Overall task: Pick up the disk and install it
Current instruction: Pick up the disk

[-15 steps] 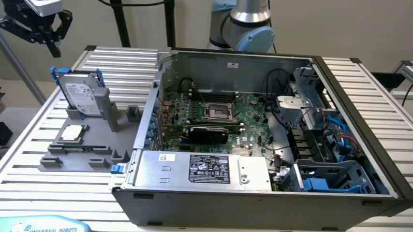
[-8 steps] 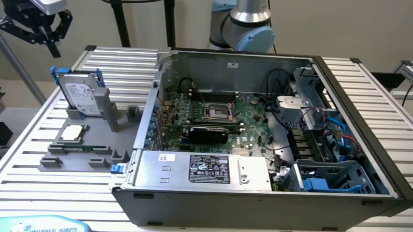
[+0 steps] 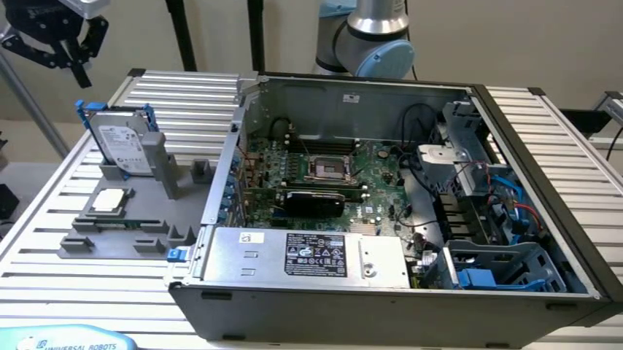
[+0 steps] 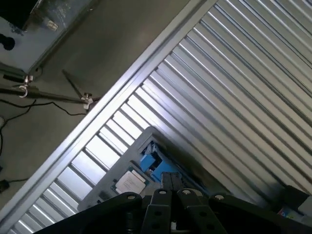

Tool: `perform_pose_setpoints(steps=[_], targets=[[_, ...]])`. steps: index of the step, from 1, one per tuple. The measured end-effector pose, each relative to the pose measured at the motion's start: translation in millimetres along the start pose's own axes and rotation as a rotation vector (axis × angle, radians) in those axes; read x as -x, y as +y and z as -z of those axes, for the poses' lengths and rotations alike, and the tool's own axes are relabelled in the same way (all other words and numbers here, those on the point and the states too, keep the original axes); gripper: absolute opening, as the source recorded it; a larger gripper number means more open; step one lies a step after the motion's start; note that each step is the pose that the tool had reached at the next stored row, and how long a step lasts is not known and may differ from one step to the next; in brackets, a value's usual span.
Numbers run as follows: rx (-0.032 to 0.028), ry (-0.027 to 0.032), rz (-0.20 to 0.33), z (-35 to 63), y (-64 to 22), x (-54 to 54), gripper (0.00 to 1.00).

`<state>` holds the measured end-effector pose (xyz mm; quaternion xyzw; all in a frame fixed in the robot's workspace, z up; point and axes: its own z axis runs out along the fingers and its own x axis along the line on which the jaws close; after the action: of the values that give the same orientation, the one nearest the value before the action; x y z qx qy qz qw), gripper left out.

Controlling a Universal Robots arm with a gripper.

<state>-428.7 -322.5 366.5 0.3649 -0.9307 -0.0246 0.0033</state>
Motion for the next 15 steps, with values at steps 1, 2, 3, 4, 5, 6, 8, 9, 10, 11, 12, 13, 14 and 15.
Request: perform_pose_setpoints(steps=[1,2,3,4,5,6,8,9,10,11,12,13,14,15], targets=[[0.0003,0.0009,0.018,-0.1,0.0,0.0,0.11],[0.0004,0.0018,0.036,-0.2,0.0,0.0,0.11],[0.0007,0.0026,0.055,-0.4,-0.1,0.0,0.11],[0.0008,0.0034,0.072,-0.6,-0.1,0.0,0.11],[0.0011,0.0044,0.09,-0.7,-0.1,0.0,0.11],[0.0013,0.0052,0.108,-0.9,0.0,0.0,0.11],[0.0017,0.007,0.144,-1.4,0.0,0.0,0.11],[0.0019,0.0078,0.162,-1.6,-0.1,0.0,0.11],[0.0021,0.0087,0.181,-1.8,-0.1,0.0,0.11],[0.0023,0.0096,0.199,-2.0,-0.1,0.0,0.11],[0.0024,0.0105,0.217,-2.2,-0.1,0.0,0.11],[0.0026,0.0113,0.235,-2.5,-0.1,0.0,0.11],[0.0027,0.012,0.254,-2.8,-0.1,0.0,0.11],[0.0028,0.0128,0.272,-3.0,-0.1,0.0,0.11]])
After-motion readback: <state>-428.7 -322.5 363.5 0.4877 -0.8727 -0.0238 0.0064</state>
